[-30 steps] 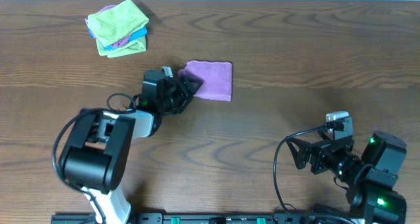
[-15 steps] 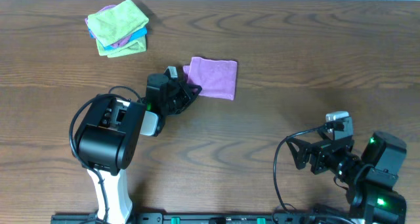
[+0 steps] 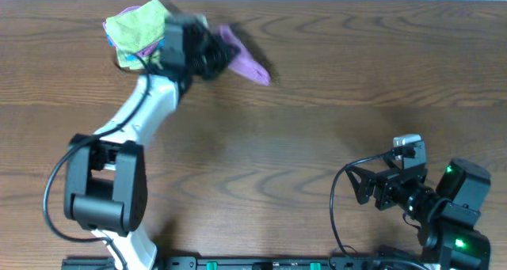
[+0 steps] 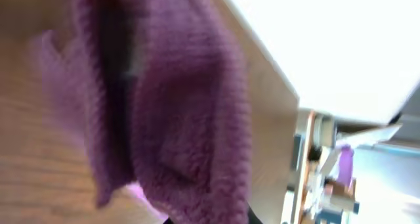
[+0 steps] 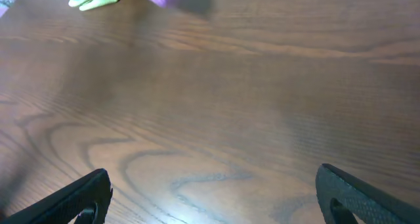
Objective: Fold the cloth
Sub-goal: 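Carry the folded cloth with the left gripper to the cloth stack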
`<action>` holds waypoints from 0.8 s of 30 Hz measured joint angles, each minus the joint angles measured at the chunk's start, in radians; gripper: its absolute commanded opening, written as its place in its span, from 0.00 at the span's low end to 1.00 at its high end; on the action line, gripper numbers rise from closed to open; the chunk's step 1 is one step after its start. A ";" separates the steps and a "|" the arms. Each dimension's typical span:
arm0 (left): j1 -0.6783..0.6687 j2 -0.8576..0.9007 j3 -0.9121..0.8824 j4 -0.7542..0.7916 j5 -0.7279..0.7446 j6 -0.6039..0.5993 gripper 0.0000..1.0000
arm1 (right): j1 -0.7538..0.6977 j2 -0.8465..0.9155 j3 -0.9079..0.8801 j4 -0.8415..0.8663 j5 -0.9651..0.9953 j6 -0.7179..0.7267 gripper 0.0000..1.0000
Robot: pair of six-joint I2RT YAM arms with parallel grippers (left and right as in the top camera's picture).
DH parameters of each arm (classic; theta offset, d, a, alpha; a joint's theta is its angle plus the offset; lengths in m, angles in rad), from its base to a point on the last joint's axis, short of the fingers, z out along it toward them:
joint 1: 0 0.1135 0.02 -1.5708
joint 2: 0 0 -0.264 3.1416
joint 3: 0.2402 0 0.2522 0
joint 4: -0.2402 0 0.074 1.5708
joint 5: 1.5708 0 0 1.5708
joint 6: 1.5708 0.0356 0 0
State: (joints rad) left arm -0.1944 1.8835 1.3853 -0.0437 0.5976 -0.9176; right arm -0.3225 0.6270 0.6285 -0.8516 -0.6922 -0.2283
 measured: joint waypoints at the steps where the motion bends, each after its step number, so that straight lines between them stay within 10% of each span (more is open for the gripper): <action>1: 0.010 0.000 0.055 -0.049 -0.022 0.010 0.06 | 0.000 0.000 0.000 0.000 0.000 0.000 0.99; 24: 0.253 0.199 0.484 -0.057 -0.248 0.089 0.06 | 0.000 0.000 0.000 0.000 0.000 0.000 0.99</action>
State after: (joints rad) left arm 0.0586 2.0823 1.8694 -0.1005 0.3496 -0.8291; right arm -0.3225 0.6270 0.6281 -0.8520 -0.6926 -0.2279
